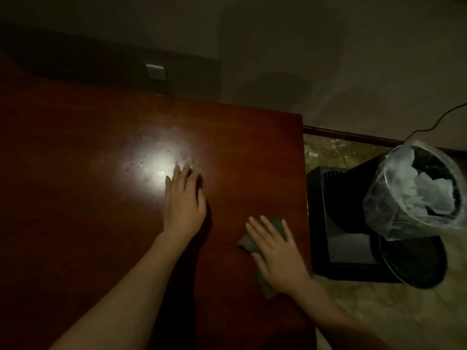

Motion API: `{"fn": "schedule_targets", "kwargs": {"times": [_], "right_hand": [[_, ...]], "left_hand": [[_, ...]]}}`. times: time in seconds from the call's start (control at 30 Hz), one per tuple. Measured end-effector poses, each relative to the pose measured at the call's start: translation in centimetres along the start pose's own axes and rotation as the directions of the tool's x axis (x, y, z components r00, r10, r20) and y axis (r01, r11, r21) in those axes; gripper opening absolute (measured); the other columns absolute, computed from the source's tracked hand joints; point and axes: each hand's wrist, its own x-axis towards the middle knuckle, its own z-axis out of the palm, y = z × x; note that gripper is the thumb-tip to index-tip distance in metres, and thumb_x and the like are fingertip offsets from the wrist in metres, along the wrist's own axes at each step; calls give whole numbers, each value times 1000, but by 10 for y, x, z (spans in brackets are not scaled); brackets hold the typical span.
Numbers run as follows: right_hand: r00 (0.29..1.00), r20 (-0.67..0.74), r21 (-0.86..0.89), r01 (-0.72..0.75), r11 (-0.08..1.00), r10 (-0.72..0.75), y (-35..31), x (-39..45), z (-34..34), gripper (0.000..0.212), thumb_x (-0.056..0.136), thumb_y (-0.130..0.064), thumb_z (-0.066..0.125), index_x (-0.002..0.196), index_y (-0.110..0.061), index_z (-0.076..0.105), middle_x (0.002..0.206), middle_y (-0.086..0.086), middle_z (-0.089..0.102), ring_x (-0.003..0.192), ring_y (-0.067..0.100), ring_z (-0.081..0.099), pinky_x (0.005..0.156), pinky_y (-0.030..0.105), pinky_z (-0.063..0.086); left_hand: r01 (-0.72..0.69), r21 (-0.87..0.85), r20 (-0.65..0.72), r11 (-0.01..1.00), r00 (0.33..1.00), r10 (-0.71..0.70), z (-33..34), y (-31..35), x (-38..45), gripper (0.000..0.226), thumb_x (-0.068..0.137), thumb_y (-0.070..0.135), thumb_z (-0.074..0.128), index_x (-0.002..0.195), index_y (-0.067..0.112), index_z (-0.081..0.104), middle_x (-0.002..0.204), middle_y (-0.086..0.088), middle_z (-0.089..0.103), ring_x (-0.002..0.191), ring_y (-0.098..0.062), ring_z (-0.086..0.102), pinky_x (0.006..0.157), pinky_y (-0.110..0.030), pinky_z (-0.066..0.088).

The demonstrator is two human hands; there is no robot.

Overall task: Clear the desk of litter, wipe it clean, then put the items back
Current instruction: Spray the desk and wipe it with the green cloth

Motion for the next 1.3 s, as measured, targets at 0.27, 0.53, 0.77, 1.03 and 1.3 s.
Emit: {"fn": "schedule_targets", "kwargs": {"times": [0.27, 0.53, 0.77, 1.03, 1.3], "right_hand": [[814, -54, 162, -564, 810, 578, -16, 58, -13, 58, 100, -40, 24, 152, -18, 14, 160, -3, 10, 148, 19, 5, 115, 53, -1], [995, -35, 62, -86, 994, 89, -136, -41, 28, 60, 88, -41, 34, 143, -17, 42, 149, -2, 39, 139, 22, 35, 110, 54, 15], [991, -35, 34, -127, 991, 129, -69, -131, 44, 61, 93, -42, 32, 151, -27, 18, 152, -7, 28, 140, 18, 30, 114, 46, 11], [761, -72, 199, -623, 757, 645, -95, -51, 28, 56, 101, -38, 28, 152, -19, 16, 160, -4, 12, 148, 19, 6, 115, 55, 0], [992, -65, 38, -102, 994, 104, -148, -123, 58, 60, 92, -42, 35, 148, -22, 30, 153, -7, 30, 142, 19, 26, 111, 55, 17]], "left_hand": [[-76, 183, 133, 980, 990, 52, 8, -25, -130, 53, 90, 32, 30, 135, 11, 48, 145, -10, 43, 139, -24, 27, 109, -54, 18], [-40, 278, 192, 960, 981, -15, 6, -44, -176, 62, 92, 40, 17, 146, 12, 30, 155, -9, 25, 145, -23, 16, 114, -53, 8], [-139, 324, 366, 936, 931, 12, 8, -58, -188, 80, 71, 62, -36, 139, 21, -34, 145, 0, -43, 133, -19, -42, 105, -50, -29], [-145, 306, 397, 941, 918, 12, 3, -54, -184, 65, 98, 51, 8, 144, 22, -27, 150, -3, -36, 134, -20, -37, 105, -52, -23], [-155, 290, 411, 944, 911, 23, 0, -55, -185, 65, 99, 51, 10, 147, 21, -24, 152, -4, -34, 135, -19, -36, 108, -52, -20]]}}
